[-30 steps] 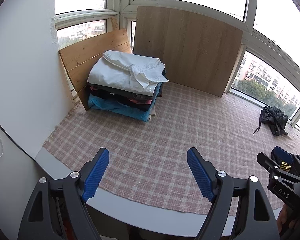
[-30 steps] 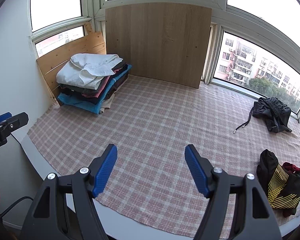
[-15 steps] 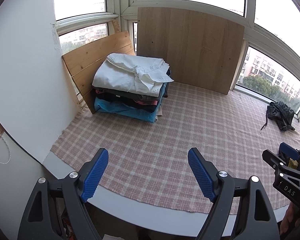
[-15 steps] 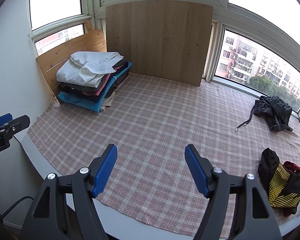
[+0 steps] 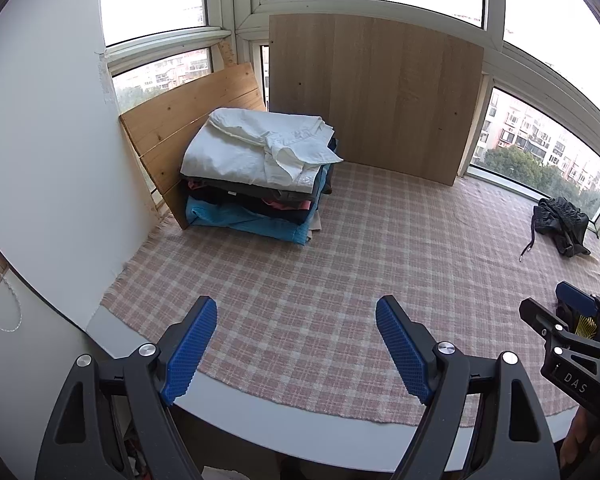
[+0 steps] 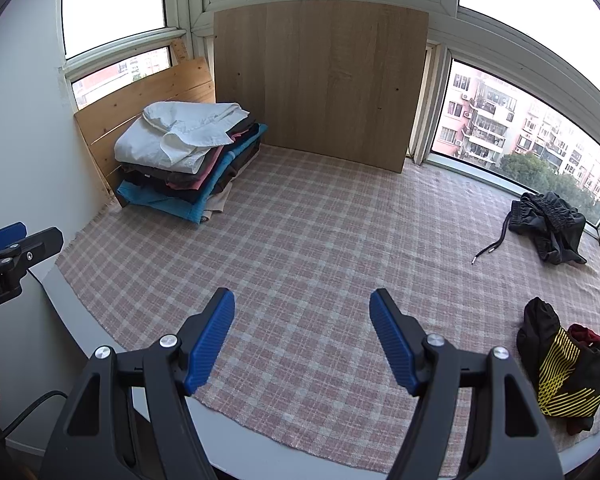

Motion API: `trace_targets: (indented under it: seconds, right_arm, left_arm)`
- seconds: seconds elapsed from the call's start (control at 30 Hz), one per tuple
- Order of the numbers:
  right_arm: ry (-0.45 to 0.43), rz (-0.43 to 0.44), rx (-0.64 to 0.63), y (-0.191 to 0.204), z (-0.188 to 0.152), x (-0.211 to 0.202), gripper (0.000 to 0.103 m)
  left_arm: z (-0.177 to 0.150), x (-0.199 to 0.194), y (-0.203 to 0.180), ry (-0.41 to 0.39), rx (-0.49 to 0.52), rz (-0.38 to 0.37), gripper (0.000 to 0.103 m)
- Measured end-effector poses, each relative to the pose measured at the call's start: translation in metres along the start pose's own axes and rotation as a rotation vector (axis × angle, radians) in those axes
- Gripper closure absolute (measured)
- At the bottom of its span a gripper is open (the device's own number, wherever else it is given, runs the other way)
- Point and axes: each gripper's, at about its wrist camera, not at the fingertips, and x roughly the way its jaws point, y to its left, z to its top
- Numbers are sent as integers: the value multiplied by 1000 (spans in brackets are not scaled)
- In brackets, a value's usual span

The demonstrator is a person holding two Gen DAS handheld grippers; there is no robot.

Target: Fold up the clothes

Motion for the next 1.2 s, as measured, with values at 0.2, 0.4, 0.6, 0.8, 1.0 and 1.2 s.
trace_targets:
  seconds: [0.2,0.4,0.6,0.8,1.0,1.2]
  right_arm:
    - [-1,-4,3,-2,1,1,34]
    - [-1,-8,1,-2,1,1,34]
    - [0,-9,-1,-1,1,1,34]
    - [3,-5,-4,0,1,1,34]
    - [5,-2,-5,0,1,2,34]
    - [10,-1,-9,1,2,3,34]
  left_arm:
    - [1,0,-3,-2,7,-4,22]
    - [3,0,-5,-5,8,-7,22]
    - [4,-1,-6,-10,10,-8,22]
    - [4,-2,-7,-11,11,-5,22]
    - [3,-2,-7,-9,9,-3,22]
    - [5,-2,-7,-11,10,-5,22]
